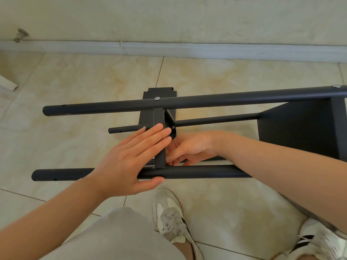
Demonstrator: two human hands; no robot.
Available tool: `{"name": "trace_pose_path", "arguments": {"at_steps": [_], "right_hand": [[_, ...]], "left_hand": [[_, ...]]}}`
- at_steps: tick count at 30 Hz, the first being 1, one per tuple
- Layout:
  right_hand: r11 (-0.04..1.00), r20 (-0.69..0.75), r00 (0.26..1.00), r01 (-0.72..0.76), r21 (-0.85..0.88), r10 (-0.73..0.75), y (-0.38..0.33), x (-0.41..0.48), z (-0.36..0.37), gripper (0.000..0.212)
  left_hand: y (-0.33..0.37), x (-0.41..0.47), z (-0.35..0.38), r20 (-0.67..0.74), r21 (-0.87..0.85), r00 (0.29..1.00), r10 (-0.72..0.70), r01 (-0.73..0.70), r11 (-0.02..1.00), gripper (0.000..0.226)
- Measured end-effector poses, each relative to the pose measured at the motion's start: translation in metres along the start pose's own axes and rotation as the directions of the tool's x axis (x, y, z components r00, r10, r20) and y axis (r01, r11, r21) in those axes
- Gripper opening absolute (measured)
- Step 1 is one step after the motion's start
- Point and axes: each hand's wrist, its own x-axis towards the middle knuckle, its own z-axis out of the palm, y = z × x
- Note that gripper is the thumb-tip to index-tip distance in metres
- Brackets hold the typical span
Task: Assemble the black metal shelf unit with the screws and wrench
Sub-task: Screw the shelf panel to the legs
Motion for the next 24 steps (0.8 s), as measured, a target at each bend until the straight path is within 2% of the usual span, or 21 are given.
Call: {"name": "trace_pose_path", "arguments": {"at_steps": [7, 14, 20, 24], "right_hand": [[0.993, -0.038, 0.999, 0.02, -0.112, -0.024, -0.0006, 0.0033, 0.0076, 0.036], [0.999, 0.017, 0.999, 0.044, -0.018, -0.043, -0.001, -0.0009, 0.0016, 0.016], [0.999, -0.042, 0.999, 0.022, -0.028, -0.023, 0.0002, 0.0021, 0.0009, 0.031], [0.999, 0.006, 0.999, 0.04, -0.03, -0.04, 0.0005, 0.0003, 0.0016, 0.024]], "left_hand": [[0.0001, 0.0001, 0.0004, -0.009, -0.005, 1.0, 0.0, 0.0, 1.0, 0.077], [0.0003, -0.0004, -0.0001, -0.008, -0.004, 1.0, -0.002, 0.002, 1.0, 0.078], [0.0003, 0.0, 0.0001, -0.009, -0.012, 1.0, -0.004, 0.004, 1.0, 0.077], [0.0008, -0.0004, -0.0002, -0.015, -0.016, 1.0, -0.001, 0.001, 1.0, 0.077]]}}
